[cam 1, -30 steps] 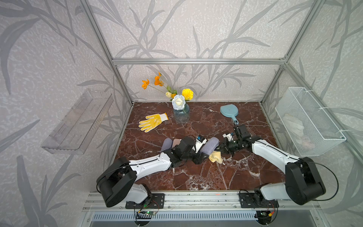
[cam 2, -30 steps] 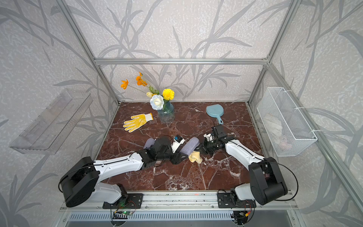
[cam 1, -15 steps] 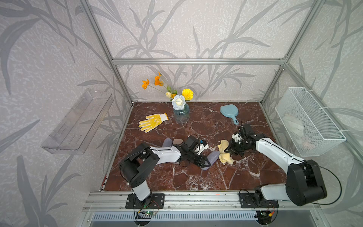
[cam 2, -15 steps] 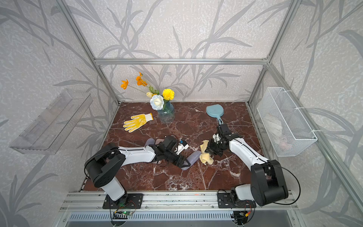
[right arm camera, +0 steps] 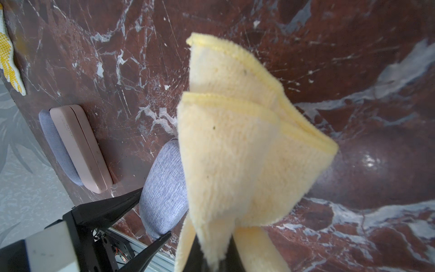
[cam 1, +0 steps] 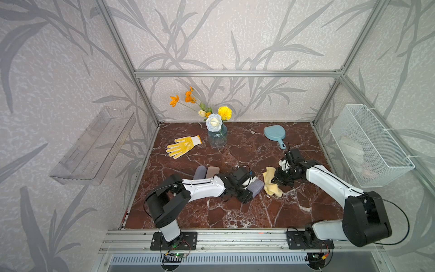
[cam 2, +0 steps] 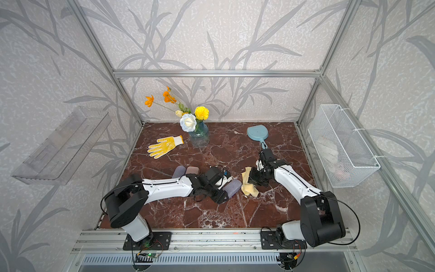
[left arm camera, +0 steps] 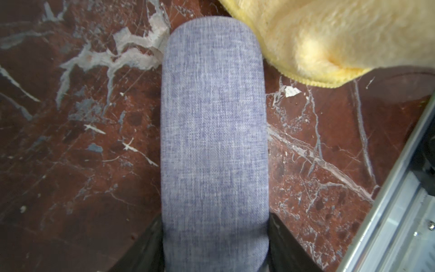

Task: Wipe the eyeglass case
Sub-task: Wipe the dirt from the eyeglass case.

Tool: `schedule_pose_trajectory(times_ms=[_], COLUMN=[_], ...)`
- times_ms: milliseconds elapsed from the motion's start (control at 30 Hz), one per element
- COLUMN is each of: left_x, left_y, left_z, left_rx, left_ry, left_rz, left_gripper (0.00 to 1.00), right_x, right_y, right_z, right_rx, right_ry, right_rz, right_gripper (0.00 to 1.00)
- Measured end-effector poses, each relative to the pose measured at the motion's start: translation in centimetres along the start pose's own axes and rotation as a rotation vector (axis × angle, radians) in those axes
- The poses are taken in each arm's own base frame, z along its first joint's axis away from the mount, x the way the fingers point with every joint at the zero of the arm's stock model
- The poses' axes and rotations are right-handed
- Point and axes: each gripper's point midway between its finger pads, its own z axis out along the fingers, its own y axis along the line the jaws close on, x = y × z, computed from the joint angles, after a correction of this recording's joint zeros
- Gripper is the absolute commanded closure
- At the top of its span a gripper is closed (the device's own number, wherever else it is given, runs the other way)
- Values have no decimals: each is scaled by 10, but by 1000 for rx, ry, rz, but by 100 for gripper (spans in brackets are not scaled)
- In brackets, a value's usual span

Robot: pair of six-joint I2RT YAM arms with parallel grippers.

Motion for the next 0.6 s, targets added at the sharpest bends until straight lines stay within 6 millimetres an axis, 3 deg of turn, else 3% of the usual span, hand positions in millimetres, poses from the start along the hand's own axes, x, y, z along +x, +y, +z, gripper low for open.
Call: schedule_pose_trajectory(times_ms=[233, 600], left_x=[14, 4], left_y=[11, 15], left_z=[8, 9], left_rx=[-122, -194], left_ry=[60, 52], left_rz=[49, 111], left_gripper=[26, 25], right_x=[-2, -3], right_y=[1, 0], right_z=[-1, 2], right_rx=[-7, -22], right_ry=[-6, -11], right_rz=[3, 4], right_gripper=[100, 100])
